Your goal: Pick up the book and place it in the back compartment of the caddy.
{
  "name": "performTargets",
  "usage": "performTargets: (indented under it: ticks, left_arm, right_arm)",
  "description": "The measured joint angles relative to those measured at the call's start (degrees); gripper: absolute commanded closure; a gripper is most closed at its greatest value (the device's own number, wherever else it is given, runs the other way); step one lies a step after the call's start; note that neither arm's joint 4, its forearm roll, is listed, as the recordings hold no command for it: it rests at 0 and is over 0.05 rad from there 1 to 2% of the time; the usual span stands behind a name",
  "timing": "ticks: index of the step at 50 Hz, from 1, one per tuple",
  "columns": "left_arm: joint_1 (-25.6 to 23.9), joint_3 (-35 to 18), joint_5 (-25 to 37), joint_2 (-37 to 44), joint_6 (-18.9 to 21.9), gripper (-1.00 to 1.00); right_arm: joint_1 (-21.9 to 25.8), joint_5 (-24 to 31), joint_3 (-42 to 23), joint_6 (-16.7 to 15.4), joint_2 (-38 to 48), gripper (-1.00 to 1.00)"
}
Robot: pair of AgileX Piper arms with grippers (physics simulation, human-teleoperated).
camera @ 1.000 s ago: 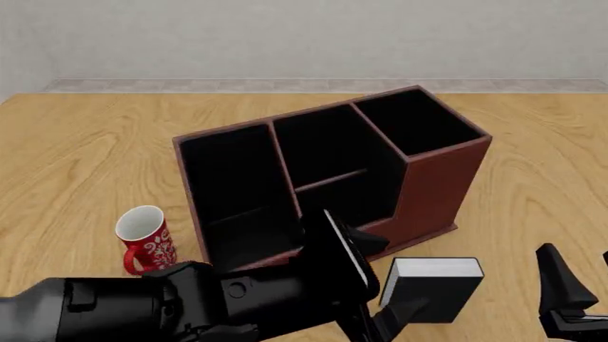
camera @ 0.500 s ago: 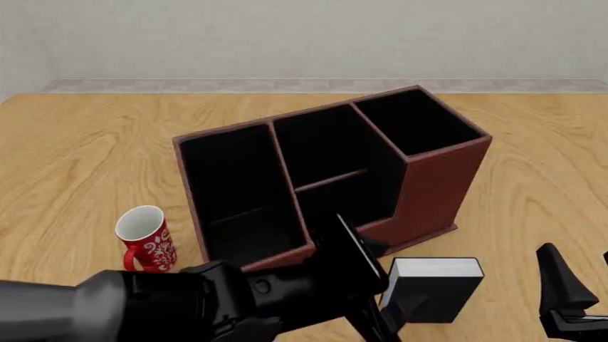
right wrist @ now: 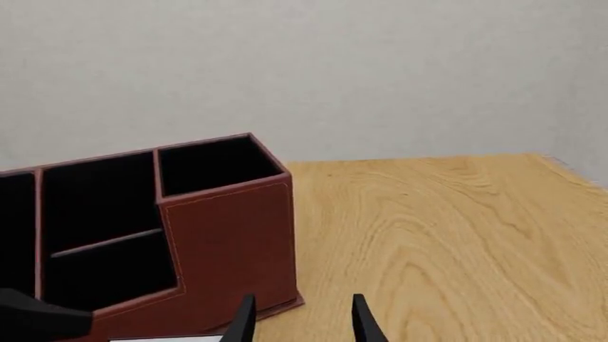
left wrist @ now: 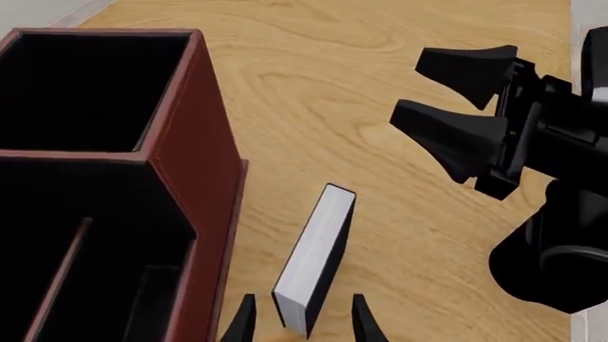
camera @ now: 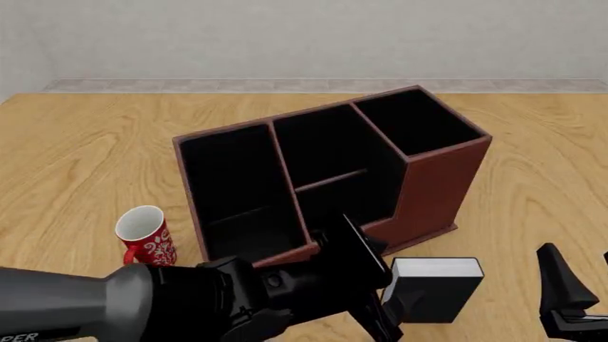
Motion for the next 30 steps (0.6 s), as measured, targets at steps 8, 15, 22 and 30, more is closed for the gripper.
performTargets:
  ticks: [8, 15, 22, 30]
  left_arm:
    - [0.4, -0.5, -0.1, 1.1, 0.0, -1.0]
    - [0.5, -0.9, 0.0, 2.1, -0.2, -1.0]
    - [0.4, -1.5, 0.3, 3.5, -0.6, -1.0]
    - [0.2, -2.2, 0.7, 4.8, -1.1, -1.0]
  right_arm:
    - [0.0, 0.0, 0.0, 0.0, 0.0, -1.0]
    - [0.0, 0.0, 0.0, 0.0, 0.0, -1.0]
    - [0.0, 0.0, 0.0, 0.1, 0.0, -1.0]
    - [0.0, 0.0, 0.0, 0.1, 0.0, -1.0]
